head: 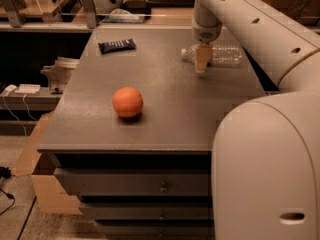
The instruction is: Place water bottle upright
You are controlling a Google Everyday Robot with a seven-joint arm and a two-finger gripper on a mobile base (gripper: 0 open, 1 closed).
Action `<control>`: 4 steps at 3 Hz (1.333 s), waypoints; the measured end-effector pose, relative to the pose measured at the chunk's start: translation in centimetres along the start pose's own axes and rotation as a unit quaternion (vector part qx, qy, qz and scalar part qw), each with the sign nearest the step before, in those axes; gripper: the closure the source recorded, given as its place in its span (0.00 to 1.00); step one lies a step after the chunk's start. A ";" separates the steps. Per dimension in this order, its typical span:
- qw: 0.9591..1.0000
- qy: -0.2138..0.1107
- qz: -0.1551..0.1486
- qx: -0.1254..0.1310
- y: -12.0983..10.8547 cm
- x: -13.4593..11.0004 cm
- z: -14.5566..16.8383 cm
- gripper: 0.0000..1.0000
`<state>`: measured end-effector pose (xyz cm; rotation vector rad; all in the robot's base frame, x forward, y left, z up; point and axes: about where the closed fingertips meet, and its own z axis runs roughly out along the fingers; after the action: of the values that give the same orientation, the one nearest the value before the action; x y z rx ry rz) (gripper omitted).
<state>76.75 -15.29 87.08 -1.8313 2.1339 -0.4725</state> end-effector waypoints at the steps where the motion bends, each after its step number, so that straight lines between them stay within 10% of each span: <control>1: 1.000 -0.001 0.003 -0.010 0.3 0.2 0.6 0.46; 4: 0.999 -0.025 -0.004 -0.020 0.7 -0.1 0.2 1.00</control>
Offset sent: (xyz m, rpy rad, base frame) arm -0.0048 -0.0042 -0.0117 0.0240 0.0478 -0.0026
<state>76.20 -15.08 86.64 -1.8535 2.1186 -0.3840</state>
